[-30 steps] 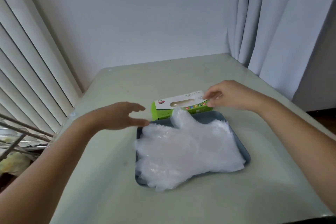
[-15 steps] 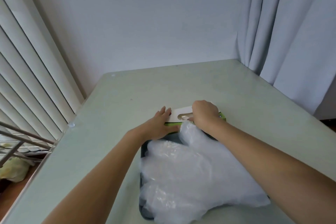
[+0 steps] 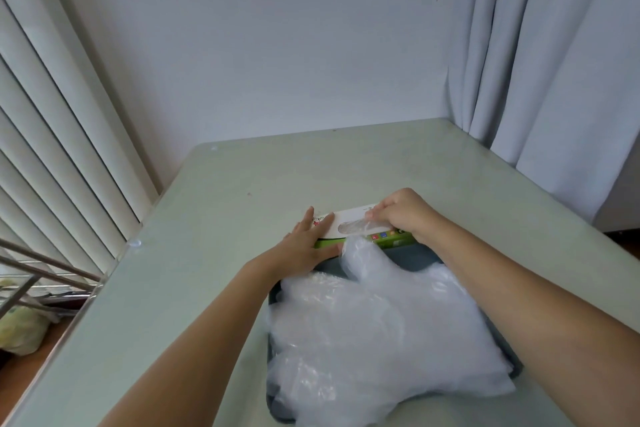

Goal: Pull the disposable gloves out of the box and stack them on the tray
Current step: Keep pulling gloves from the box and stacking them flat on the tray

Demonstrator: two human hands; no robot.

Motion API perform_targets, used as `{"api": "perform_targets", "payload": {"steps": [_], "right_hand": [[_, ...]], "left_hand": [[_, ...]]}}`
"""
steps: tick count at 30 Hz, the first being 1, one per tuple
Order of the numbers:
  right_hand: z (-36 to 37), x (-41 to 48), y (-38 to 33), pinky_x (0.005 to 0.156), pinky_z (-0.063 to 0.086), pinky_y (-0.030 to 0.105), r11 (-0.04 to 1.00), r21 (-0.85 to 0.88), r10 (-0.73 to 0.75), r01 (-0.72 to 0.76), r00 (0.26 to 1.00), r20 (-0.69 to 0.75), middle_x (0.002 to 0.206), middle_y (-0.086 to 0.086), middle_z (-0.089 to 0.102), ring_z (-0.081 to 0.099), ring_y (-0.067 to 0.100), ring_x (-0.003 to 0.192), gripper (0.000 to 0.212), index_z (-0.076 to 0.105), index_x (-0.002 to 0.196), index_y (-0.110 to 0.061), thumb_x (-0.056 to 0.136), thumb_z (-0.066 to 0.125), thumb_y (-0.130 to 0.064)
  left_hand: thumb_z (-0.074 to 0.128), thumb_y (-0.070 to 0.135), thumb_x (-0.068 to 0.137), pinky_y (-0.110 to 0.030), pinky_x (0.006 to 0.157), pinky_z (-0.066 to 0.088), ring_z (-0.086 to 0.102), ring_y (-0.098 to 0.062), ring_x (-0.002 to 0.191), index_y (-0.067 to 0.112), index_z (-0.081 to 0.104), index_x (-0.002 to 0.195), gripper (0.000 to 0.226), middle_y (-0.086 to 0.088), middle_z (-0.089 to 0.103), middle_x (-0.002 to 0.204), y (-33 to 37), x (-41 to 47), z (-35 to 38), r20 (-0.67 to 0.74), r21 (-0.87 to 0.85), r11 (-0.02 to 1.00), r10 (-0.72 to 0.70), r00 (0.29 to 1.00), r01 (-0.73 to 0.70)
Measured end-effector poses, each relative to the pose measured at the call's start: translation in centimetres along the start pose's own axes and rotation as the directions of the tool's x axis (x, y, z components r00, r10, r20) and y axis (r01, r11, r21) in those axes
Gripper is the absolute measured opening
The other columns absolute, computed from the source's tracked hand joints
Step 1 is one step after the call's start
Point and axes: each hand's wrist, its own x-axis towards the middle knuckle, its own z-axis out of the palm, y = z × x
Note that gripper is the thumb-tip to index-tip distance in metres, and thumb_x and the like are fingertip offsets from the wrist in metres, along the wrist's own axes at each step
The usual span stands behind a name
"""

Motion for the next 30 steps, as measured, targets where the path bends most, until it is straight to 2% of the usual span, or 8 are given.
{"api": "perform_targets", "payload": {"steps": [5,9,12,16,19,22,26,30], "right_hand": [[-1.3,-1.0,-0.8,0.060,0.043,0.019,0.926,0.376,-0.015,-0.022,0.995,0.095,0.056,-0.007,0.055,0.044,0.009,0.057,0.006,0.069,0.078,-0.009,0.084,0.071,-0.010],[-3.3,-2.8,-3.4,0.062,0.050,0.018,0.623,0.782,-0.222,0.013,0.962,0.160,0.057,-0.002,0.053,0.051,0.009,0.060,0.019,0.068,0.060,-0.012,0.078,0.064,-0.008],[-4.8,-4.8,-5.1,0.068,0.050,0.019,0.524,0.849,-0.344,0.062,0.928,0.144,0.061,-0.003,0.058,0.056,0.007,0.062,0.021,0.069,0.057,-0.017,0.076,0.061,-0.014],[-6.0,-7.1,-5.5,0.072,0.048,0.021,0.551,0.827,-0.366,0.113,0.923,0.117,0.063,-0.003,0.059,0.057,0.007,0.063,0.018,0.070,0.059,-0.017,0.075,0.061,-0.015],[-6.7,-8.4,-4.8,0.073,0.048,0.020,0.622,0.766,-0.369,0.163,0.924,0.103,0.065,-0.002,0.061,0.058,0.007,0.065,0.009,0.068,0.069,-0.014,0.075,0.062,-0.015],[-7.1,-9.3,-3.9,0.075,0.048,0.017,0.764,0.594,-0.358,0.254,0.932,0.062,0.067,-0.006,0.062,0.057,0.004,0.068,0.007,0.067,0.079,-0.011,0.084,0.063,-0.012],[-7.7,-11.3,-3.6,0.074,0.045,0.011,0.877,0.308,-0.390,0.369,0.921,0.007,0.074,-0.011,0.067,0.058,-0.001,0.073,0.006,0.070,0.082,-0.013,0.087,0.067,-0.013],[-8.1,-13.2,-4.0,0.070,0.044,0.009,0.890,0.130,-0.432,0.436,0.900,-0.057,0.080,-0.004,0.069,0.058,0.001,0.071,0.004,0.071,0.079,-0.014,0.083,0.072,-0.016]], "left_hand": [[0.046,0.050,0.097,-0.041,0.120,0.009,0.002,-0.019,0.149,0.035,0.005,0.153,0.071,0.004,-0.019,0.160,0.2,0.0,-0.2,0.008,0.005,1.000,-0.013,1.000,0.013],[0.047,0.049,0.097,-0.037,0.119,0.012,0.005,-0.020,0.149,0.036,0.007,0.153,0.071,0.001,-0.016,0.161,0.4,0.0,-0.3,0.017,0.012,1.000,-0.020,1.000,0.020],[0.052,0.054,0.092,-0.037,0.119,0.014,0.010,-0.019,0.149,0.035,0.015,0.153,0.074,0.002,-0.007,0.162,0.4,-0.2,-0.8,0.007,-0.012,0.999,-0.037,0.999,0.037],[0.053,0.037,0.097,-0.028,0.109,0.025,0.032,-0.016,0.141,0.024,0.056,0.133,0.039,0.002,0.044,0.145,1.2,-1.1,-2.0,-0.259,-0.272,0.961,-0.024,0.965,-0.049],[0.031,0.043,0.103,-0.028,0.093,0.037,0.057,-0.017,0.119,0.014,0.074,0.101,0.052,0.000,0.068,0.116,3.3,-3.3,-3.1,-0.265,-0.782,0.601,-0.081,0.961,-0.165],[0.017,0.062,0.097,-0.038,0.095,0.045,0.065,-0.026,0.106,0.008,0.079,0.080,0.084,-0.013,0.074,0.101,5.1,-5.2,-4.2,-0.192,-0.947,0.271,-0.044,0.980,-0.173],[0.041,0.072,0.081,-0.038,0.096,0.046,0.066,-0.024,0.108,0.006,0.075,0.101,0.078,-0.011,0.072,0.109,6.6,-7.3,-4.8,-0.194,-0.861,0.470,0.049,0.980,-0.194],[0.068,0.039,0.082,-0.034,0.091,0.047,0.069,-0.018,0.091,0.008,0.075,0.092,0.033,-0.003,0.075,0.093,8.3,-8.8,-4.4,-0.327,-0.718,0.634,0.057,0.943,-0.287]]}}
